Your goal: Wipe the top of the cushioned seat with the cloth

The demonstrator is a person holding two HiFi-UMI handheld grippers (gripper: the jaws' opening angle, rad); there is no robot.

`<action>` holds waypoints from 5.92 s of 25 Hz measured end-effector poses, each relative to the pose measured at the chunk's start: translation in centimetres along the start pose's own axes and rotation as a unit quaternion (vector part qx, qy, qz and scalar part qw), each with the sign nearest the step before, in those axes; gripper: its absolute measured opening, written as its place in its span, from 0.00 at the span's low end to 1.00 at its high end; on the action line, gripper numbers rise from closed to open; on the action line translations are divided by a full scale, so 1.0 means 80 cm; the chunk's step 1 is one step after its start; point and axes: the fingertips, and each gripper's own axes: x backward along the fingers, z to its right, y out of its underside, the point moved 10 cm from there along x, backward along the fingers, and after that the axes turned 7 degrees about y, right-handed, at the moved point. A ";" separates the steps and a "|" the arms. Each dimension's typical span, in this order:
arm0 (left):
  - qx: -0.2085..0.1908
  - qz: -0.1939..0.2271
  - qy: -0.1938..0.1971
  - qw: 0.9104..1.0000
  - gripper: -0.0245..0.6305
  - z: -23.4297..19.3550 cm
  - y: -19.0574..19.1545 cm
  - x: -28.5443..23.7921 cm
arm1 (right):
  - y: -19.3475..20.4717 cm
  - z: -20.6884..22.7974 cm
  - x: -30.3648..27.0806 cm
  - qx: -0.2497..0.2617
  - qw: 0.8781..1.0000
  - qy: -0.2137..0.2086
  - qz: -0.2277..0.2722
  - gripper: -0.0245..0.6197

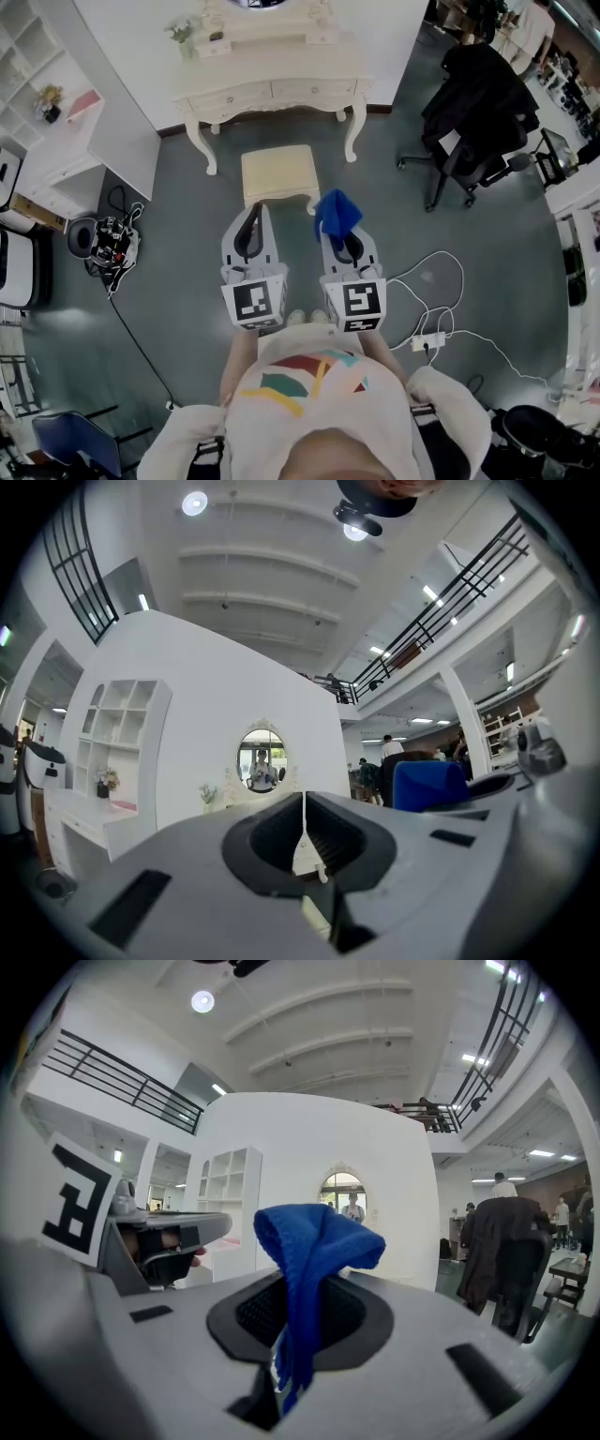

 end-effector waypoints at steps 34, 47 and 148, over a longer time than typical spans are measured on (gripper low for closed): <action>-0.019 0.017 -0.013 1.000 0.05 0.024 0.038 -0.095 | 0.010 0.073 -0.070 0.030 0.999 -0.042 0.015 0.10; 0.001 -0.017 -0.002 1.000 0.05 -0.054 0.094 -0.204 | 0.028 0.064 -0.202 0.031 0.998 -0.053 -0.035 0.10; 0.066 -0.172 -0.083 0.979 0.05 -0.382 0.681 -0.524 | 0.498 -0.031 -0.855 -0.159 0.935 -0.183 -0.258 0.10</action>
